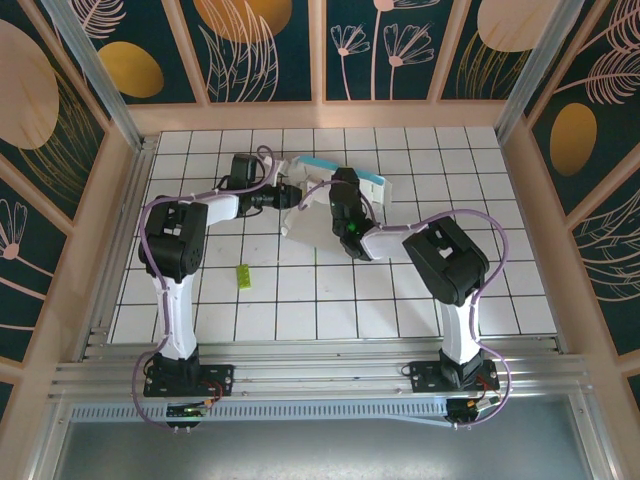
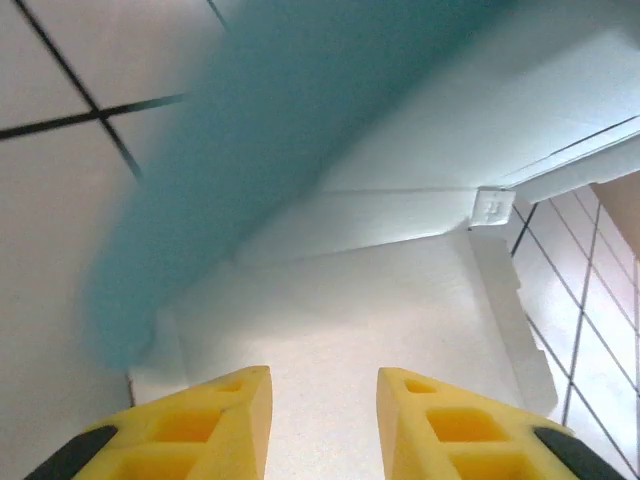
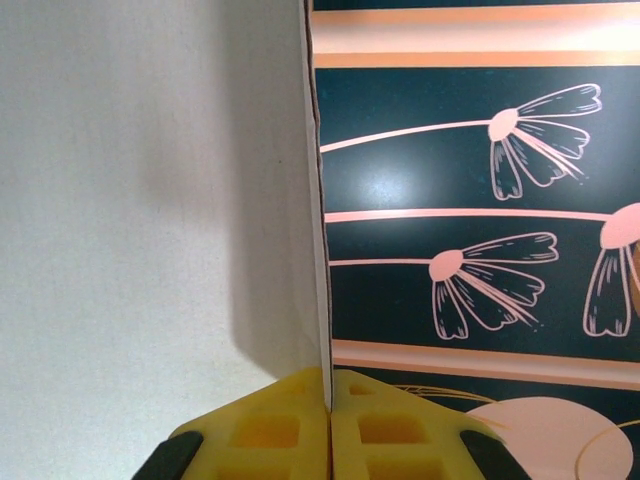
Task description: Fold the paper box
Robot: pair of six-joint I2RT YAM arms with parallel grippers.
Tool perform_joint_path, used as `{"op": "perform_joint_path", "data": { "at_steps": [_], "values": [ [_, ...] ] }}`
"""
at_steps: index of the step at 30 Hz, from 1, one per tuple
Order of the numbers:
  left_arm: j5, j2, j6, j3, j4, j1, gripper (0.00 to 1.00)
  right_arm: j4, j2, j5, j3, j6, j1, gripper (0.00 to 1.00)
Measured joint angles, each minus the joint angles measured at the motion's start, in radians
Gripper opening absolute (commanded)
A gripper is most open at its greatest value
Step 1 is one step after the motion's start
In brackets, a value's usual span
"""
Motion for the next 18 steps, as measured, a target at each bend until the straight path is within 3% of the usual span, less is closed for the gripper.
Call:
{"op": "perform_joint_path", "data": {
  "at_steps": [11, 18],
  "values": [
    [-0.035, -0.016, -0.013, -0.093, 0.047, 0.000, 0.36, 0.100, 0.009, 0.018, -0.114, 0.010, 0.033, 0.09],
    [-0.118, -0.208, -0.025, -0.240, 0.088, 0.003, 0.44, 0.097, 0.010, 0.018, -0.111, 0.037, 0.031, 0.09]
  ]
}}
